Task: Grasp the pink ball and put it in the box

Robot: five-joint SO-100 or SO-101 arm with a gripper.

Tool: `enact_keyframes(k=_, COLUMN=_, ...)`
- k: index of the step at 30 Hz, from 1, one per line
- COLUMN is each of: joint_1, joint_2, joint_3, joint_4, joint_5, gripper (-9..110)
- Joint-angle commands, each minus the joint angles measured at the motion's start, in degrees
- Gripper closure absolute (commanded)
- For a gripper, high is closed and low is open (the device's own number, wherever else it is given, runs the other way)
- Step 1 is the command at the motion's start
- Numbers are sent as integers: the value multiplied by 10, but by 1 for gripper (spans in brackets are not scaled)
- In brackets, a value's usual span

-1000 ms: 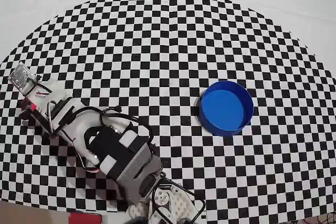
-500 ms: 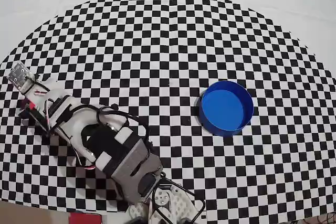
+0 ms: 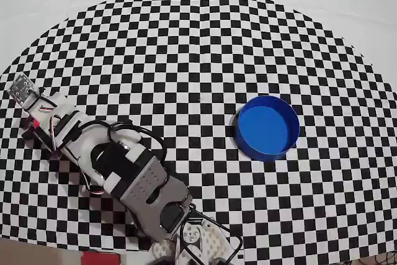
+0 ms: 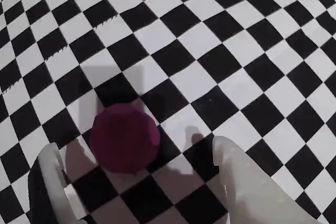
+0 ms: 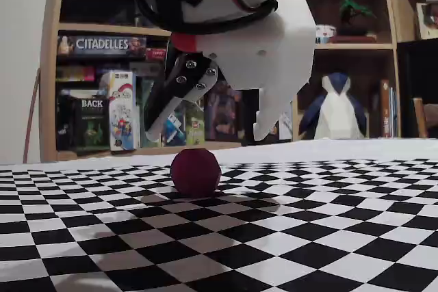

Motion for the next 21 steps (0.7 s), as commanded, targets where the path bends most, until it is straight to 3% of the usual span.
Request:
enact_keyframes(k=1, joint_1=-6, joint_2=0, joint_3=-23, joint_4=4, joint_5=-5, gripper=67)
enact_keyframes(k=21, joint_1=-16, joint_2=-25, joint_3=-45, joint_4=4, joint_5=-5, gripper=67)
